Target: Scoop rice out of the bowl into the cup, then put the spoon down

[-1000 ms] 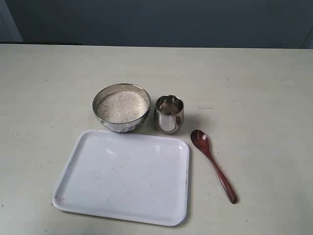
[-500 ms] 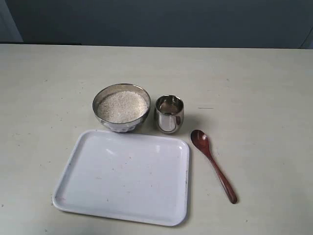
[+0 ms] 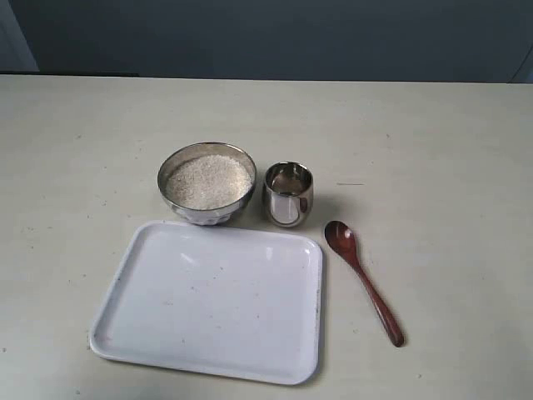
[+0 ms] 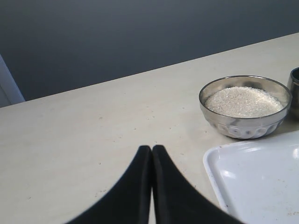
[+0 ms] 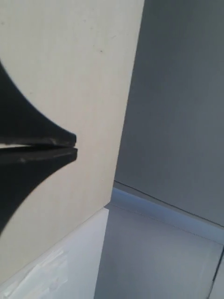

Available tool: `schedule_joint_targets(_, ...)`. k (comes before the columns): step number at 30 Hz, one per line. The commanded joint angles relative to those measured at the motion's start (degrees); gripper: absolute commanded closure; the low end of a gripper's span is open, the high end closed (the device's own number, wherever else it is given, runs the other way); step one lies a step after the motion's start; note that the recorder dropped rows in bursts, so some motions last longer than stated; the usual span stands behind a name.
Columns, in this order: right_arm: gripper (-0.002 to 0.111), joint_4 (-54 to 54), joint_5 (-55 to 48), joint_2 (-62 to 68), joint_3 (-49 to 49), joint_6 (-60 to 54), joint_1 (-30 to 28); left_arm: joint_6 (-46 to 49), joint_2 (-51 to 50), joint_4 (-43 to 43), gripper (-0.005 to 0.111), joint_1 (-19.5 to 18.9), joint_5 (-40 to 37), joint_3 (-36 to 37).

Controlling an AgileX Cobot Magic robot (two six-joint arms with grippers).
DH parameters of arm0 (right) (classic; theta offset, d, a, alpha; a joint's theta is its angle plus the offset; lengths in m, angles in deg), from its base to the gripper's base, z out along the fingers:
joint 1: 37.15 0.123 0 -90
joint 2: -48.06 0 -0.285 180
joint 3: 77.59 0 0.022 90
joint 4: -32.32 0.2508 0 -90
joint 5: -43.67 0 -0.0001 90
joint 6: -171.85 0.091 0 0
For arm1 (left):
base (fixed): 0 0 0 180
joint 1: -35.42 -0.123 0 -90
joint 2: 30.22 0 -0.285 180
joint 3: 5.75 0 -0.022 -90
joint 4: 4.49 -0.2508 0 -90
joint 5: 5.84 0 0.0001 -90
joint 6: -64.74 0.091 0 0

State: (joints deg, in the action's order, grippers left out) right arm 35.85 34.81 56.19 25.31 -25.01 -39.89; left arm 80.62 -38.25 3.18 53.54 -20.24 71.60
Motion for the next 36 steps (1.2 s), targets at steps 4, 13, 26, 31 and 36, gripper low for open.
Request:
schedule_joint_targets(4,0.109,-0.01,11.08,-0.34,-0.11,0.02,-0.13,-0.3,0.25,0.37,0.106,0.26,0.72,-0.14)
schedule_joint_targets(13,0.109,1.1,15.23,-0.34,-0.11,0.77,-0.13,-0.3,0.25,0.37,0.106,0.26,0.72,-0.14)
schedule_joint_targets(26,0.109,27.06,38.29,-0.34,-0.11,54.77,-0.13,-0.3,0.25,0.37,0.106,0.26,0.72,-0.14)
schedule_joint_targets(31,0.109,26.77,38.39,-0.34,-0.11,58.1,-0.13,-0.3,0.25,0.37,0.106,0.26,0.72,-0.14)
schedule_joint_targets(36,0.109,19.76,39.32,-0.34,0.35,68.0,-0.13,-0.3,0.25,0.37,0.106,0.26,0.72,-0.14)
